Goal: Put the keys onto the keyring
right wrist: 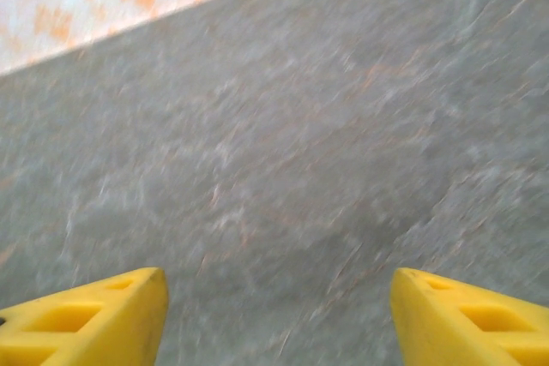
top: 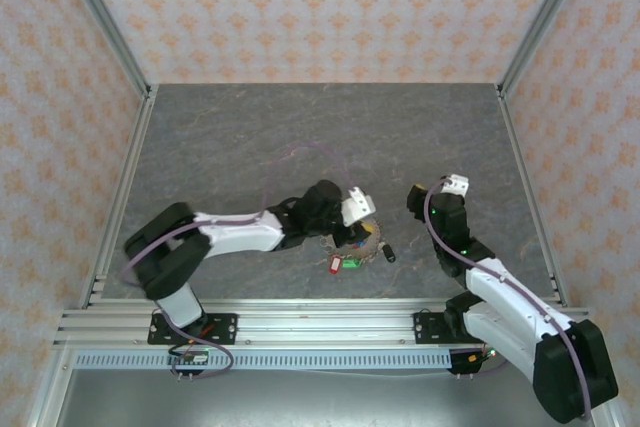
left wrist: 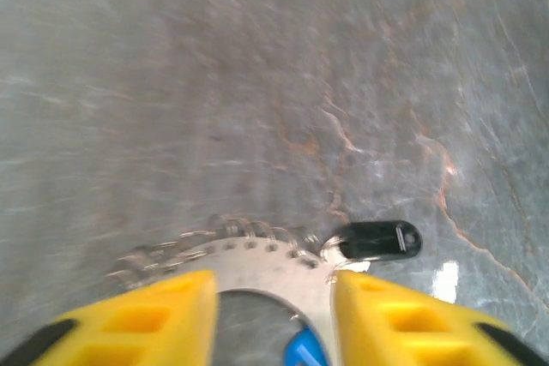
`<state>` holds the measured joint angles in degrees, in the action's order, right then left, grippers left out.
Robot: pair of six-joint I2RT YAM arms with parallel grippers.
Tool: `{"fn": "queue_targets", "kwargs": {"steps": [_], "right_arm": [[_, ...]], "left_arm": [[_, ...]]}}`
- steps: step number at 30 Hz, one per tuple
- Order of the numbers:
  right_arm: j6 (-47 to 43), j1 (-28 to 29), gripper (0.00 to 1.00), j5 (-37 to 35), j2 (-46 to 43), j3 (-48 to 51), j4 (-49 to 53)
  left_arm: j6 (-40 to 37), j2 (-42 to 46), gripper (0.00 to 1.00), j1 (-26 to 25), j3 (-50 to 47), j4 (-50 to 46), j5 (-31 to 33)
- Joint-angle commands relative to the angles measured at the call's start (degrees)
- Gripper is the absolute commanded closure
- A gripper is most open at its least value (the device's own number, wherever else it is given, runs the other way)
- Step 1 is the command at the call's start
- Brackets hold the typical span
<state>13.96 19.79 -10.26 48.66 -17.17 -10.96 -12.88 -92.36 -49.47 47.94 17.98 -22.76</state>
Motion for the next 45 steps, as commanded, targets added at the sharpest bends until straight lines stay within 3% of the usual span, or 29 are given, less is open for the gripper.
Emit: {"fn": "queue_targets", "kwargs": {"steps": [1, 2, 4, 5, 7, 8, 11, 13, 16, 18, 19, 20, 22, 23, 24, 25, 28, 29, 30, 34, 35, 36, 45], "right_arm": [[-6.58, -1.48, 0.28, -4.37, 1.69, -1.91, -8.01], [-12.13, -1.42, 0.27, -4.72, 3.26, -3.20, -8.40], [-18.38, -2.32, 0.24, -9.10, 8.77, -4.05, -11.44], [-19.44, -4.38, 0.24, -9.98, 13.05, -3.02, -16.31], [-21.53, -9.32, 0.24, -2.54, 22.18, -0.45, -28.04], [-21.86, -10.03, 0.24, -2.28, 25.33, -1.84, -29.13], [-25.37, -11.06, 0.26, 7.66, 27.54, -5.97, -27.22], [-22.53, -12.32, 0.24, 4.90, 31.43, -8.93, -25.03], [-19.22, -15.84, 0.24, 8.27, 36.17, -6.64, -32.26], [-19.65, -18.07, 0.24, 14.72, 39.37, -2.15, -44.70], [-20.41, -17.96, 0.24, 16.62, 39.64, -1.07, -46.09], [-21.25, -18.03, 0.23, 18.07, 37.52, -2.20, -40.37], [-20.68, -17.97, 0.22, 16.35, 38.72, -2.89, -41.60], [-19.08, -17.90, 0.06, 12.04, 39.23, -3.45, -41.05], [-17.11, -17.80, 0.01, 7.48, 38.59, -4.77, -37.17], [-15.31, -17.85, 0.01, 3.64, 38.48, -6.14, -34.65], [-15.24, -17.51, 0.01, 2.10, 38.30, -4.25, -38.13], [-15.28, -17.51, 0.01, 2.23, 38.53, -4.27, -38.56], [-15.47, -17.51, 0.01, 2.66, 38.78, -4.84, -37.79], [-18.49, -17.42, 0.01, 9.72, 38.57, -5.59, -36.08], [-18.52, -17.42, 0.01, 9.67, 38.48, -5.28, -36.46], [-18.53, -17.42, 0.01, 9.85, 38.60, -5.07, -37.01], [-18.40, -17.59, 0.01, 9.96, 38.73, -5.69, -35.89]], "left_arm": [[4.17, 10.79, 0.50, 5.43, -6.79, 5.22, 12.79], [4.98, 14.53, 0.43, 8.01, -8.91, 4.19, 16.07], [6.68, 20.95, 0.09, 12.85, -13.20, 2.77, 23.02], [6.67, 24.05, 0.00, 15.50, -15.09, 1.83, 26.52], [6.47, 28.76, 0.00, 19.84, -18.10, 0.03, 32.79], [6.82, 30.56, 0.00, 22.38, -19.17, -1.11, 35.08], [6.42, 32.20, 0.00, 29.02, -20.16, -4.61, 35.93], [5.37, 31.25, 0.00, 31.00, -21.29, -3.67, 39.00], [5.16, 28.07, 0.00, 34.87, -24.75, 3.37, 36.63], [4.97, 25.26, 0.00, 37.63, -26.25, 7.26, 32.43], [4.87, 23.54, 0.00, 38.71, -27.18, 10.48, 30.60], [4.59, 22.30, 0.00, 39.48, -27.74, 13.59, 29.42], [1.89, 20.55, 0.00, 40.51, -27.46, 15.52, 24.42], [1.64, 18.89, 0.00, 41.25, -27.28, 18.13, 23.50], [2.66, 17.74, 0.00, 42.10, -25.79, 17.25, 23.12], [3.61, 16.46, 0.00, 43.30, -23.91, 15.22, 20.71], [4.93, 10.98, 0.00, 44.45, -22.62, 19.97, 17.34], [5.88, 11.58, 0.00, 45.77, -20.92, 15.09, 15.66], [6.73, 10.17, 0.00, 46.83, -21.72, 18.35, 14.95], [11.75, 6.34, 0.00, 48.30, -24.04, 26.81, 22.73], [11.80, 6.97, 0.00, 48.29, -23.17, 22.98, 22.85], [11.76, 6.16, 0.00, 48.24, -24.05, 26.58, 23.00], [11.66, 6.55, 0.00, 46.82, -23.63, 24.94, 27.36]]}}
